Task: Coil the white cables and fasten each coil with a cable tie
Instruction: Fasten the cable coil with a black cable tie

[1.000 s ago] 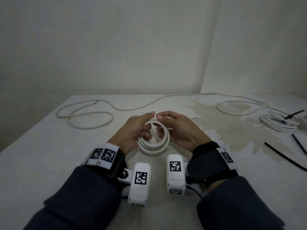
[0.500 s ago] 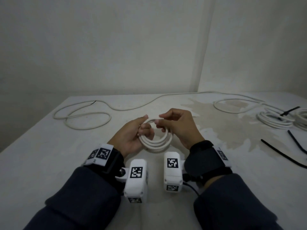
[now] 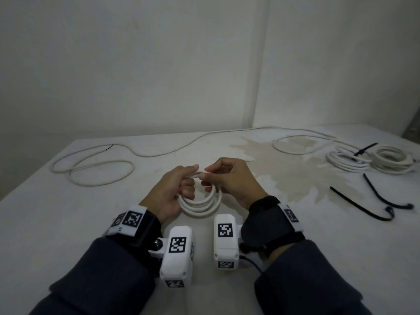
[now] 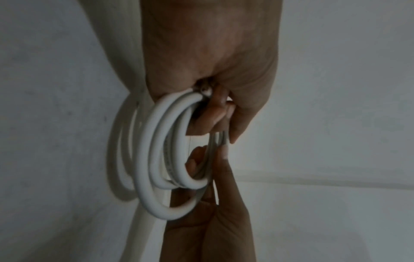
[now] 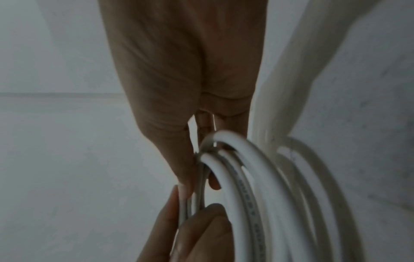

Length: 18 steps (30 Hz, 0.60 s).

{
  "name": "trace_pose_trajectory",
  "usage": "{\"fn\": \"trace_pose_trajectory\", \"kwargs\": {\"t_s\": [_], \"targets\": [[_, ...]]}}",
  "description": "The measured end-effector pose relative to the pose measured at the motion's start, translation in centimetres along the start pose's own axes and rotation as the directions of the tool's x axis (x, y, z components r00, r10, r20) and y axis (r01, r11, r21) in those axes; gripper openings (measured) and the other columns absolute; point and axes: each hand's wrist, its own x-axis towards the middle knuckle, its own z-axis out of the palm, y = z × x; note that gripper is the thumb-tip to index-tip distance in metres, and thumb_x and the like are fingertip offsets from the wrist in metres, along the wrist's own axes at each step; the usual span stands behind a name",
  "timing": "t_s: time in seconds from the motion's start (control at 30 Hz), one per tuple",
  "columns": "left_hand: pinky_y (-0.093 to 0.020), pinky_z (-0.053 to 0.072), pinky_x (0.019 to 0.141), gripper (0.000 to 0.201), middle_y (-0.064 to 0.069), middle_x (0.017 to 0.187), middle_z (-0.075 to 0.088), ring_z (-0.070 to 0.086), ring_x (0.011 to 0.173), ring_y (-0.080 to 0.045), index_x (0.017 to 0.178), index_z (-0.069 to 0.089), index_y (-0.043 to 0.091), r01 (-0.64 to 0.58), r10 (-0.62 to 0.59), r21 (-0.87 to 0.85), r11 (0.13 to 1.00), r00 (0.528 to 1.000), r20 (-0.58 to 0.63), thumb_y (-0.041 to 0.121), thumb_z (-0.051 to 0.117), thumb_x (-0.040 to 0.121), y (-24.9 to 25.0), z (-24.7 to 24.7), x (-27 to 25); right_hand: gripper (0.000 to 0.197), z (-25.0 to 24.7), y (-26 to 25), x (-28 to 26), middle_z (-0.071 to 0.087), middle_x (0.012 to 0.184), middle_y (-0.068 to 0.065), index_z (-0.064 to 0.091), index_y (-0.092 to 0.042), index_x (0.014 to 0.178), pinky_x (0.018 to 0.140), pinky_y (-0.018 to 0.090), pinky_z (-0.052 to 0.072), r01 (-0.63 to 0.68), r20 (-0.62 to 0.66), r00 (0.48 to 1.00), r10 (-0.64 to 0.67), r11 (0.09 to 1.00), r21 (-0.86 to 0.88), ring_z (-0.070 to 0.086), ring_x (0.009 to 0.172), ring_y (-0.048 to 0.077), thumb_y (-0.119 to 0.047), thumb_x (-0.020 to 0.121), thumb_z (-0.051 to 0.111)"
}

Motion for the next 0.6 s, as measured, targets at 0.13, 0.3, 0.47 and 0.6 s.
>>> {"fn": "trace_pose_trajectory", "kwargs": {"t_s": [0.13,0.3,0.47,0.6], "targets": [[-0.012,0.019,0.028,0.041,0.007,0.042,0.026,0.019,0.029,-0.003,0.067,0.025,0.021,-0.074,0.075,0.04,0.996,0.997,-0.031,0.01,0.053,0.095,-1.2,1.5,0.4,0.011,-4.3,-0.5,-0.8,0.07,0.081,0.009,0.071,-0.005,0.082,0.079,0.033,0.053,-0.023,-0.142,0.989,-0.025,0.946,-0.323,0.064,0.076,0.019,-0.017,0.084,0.073],[-0.01,0.019,0.031,0.044,0.006,0.043,0.026,0.019,0.031,-0.004,0.063,0.024,0.02,-0.103,0.103,0.097,0.99,0.995,0.006,0.009,0.052,0.096,-2.3,2.9,1.2,0.025,-14.7,-0.7,-3.8,0.066,0.117,0.008,0.069,-0.017,0.107,0.095,0.031,0.041,-0.41,-0.652,0.731,-0.201,0.635,-0.655,0.058,0.112,0.029,-0.02,0.082,0.065],[-0.013,0.02,0.031,0.042,0.005,0.044,0.026,0.02,0.031,-0.004,0.065,0.024,0.021,-0.085,0.082,0.095,0.992,0.996,0.036,0.01,0.052,0.096,-2.7,3.5,1.7,0.034,-19.1,0.7,-5.6,0.064,0.119,0.015,0.068,-0.009,0.108,0.098,0.044,0.046,-0.692,-0.791,0.608,0.062,0.529,-0.491,0.058,0.111,0.037,-0.026,0.08,0.059],[-0.012,0.02,0.031,0.042,0.005,0.044,0.026,0.021,0.031,-0.004,0.065,0.024,0.021,-0.082,0.078,0.096,0.992,0.996,0.044,0.011,0.051,0.096,-2.8,3.5,1.5,0.027,-18.1,0.6,-5.2,0.068,0.112,0.012,0.07,-0.011,0.105,0.09,0.035,0.05,-0.638,-0.742,0.667,0.067,0.566,-0.522,0.061,0.104,0.033,-0.023,0.081,0.062]]}}
